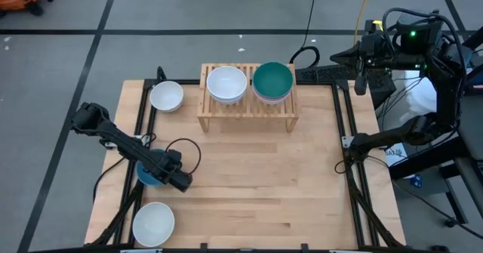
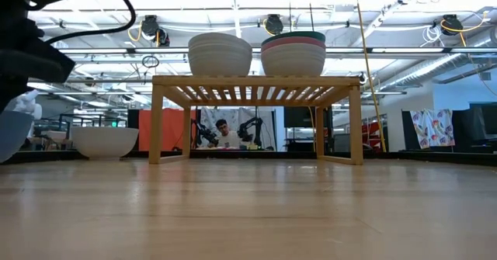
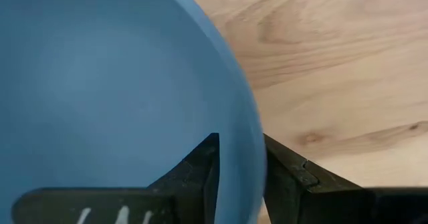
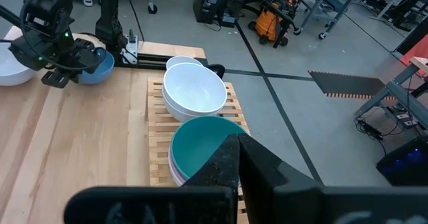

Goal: Place and stack bowls onto a shelf
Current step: Stack the blue bowl on top of the white bowl on the shelf

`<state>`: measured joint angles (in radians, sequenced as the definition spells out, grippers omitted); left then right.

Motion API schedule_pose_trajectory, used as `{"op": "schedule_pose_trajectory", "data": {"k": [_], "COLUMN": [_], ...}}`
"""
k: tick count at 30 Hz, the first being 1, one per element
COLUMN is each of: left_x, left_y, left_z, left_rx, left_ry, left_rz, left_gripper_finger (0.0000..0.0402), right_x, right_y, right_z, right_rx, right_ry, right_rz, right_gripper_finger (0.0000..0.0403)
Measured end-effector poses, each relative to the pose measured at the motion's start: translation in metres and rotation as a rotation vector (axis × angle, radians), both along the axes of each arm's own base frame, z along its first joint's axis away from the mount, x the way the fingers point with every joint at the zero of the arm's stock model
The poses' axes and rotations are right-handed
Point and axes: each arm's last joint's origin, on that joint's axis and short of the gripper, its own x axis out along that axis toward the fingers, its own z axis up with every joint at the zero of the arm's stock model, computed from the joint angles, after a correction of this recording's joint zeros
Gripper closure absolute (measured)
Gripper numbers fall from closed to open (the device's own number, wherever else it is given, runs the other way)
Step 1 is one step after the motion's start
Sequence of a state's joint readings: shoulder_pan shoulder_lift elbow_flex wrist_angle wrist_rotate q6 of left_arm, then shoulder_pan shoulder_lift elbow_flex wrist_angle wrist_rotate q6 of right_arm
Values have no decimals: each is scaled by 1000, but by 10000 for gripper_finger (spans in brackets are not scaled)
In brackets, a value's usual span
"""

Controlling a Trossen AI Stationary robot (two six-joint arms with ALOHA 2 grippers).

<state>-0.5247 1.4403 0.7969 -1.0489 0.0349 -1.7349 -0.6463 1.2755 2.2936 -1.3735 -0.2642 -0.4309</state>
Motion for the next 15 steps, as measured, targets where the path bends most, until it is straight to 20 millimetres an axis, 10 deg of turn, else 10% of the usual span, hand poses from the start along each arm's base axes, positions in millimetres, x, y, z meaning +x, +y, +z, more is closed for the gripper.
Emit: {"op": "schedule_pose_trajectory", "data": {"k": [15], "left_x": [5], "left_y": [-1], "left_z": [6], "left_rx": [-35], "left_ry": [-12], "left_rz": [-35], "left_gripper_finger": [395], "right_x": [0], "right_y": [0], "right_z": [0], "right_rx": [0], "right_ry": [0], "right_rz": [0], "right_gripper_finger": [403]}}
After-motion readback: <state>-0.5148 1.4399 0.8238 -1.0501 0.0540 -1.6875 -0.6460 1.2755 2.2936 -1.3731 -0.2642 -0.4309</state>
